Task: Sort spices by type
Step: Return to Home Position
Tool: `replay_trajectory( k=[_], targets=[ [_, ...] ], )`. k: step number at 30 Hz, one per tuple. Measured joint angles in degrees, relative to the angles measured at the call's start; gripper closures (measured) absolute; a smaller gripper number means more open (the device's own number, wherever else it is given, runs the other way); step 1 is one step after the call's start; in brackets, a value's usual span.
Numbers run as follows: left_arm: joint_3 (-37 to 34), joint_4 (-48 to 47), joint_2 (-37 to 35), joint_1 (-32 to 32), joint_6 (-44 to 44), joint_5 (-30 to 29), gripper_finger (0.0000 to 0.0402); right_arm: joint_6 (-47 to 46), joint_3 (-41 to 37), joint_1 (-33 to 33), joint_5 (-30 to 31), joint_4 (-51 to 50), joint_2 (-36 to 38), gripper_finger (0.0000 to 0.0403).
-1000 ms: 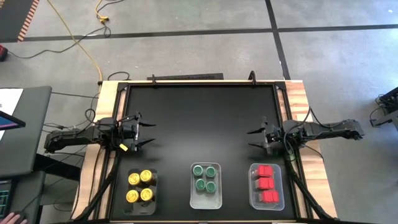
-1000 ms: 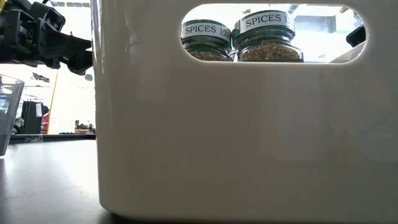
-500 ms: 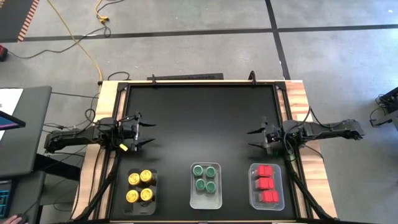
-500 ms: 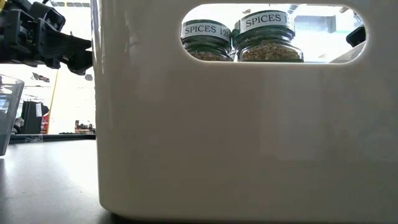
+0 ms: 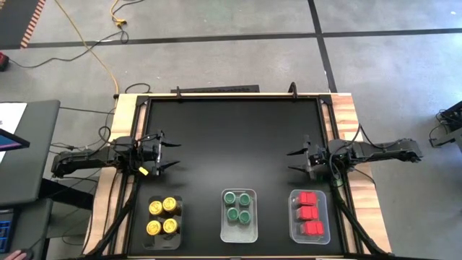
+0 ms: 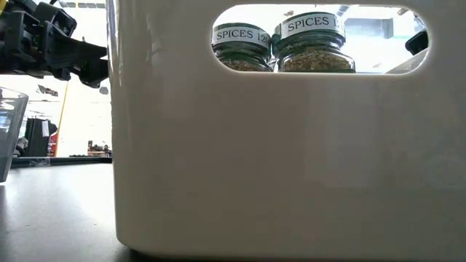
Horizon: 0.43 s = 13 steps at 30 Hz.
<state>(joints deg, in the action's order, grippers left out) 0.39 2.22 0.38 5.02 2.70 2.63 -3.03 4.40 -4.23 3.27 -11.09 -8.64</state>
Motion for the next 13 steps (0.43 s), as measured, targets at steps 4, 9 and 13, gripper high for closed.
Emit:
replay_trajectory(
  k=[4, 9, 13],
  targets=[
    [0.0, 0.0, 0.0, 0.0, -0.4, 0.0, 0.0107, 0.0, 0.0, 0.0, 0.0, 0.0, 0.0, 0.0126],
    [0.0, 0.0, 0.0, 0.0, -0.3, 0.0, 0.0107, 0.0, 0.0, 0.0, 0.0, 0.0, 0.0, 0.0126],
    [0.0, 0.0, 0.0, 0.0, -0.1, 0.0, 0.0107, 0.0, 0.0, 0.0, 0.0, 0.0, 0.0, 0.0126]
  ],
)
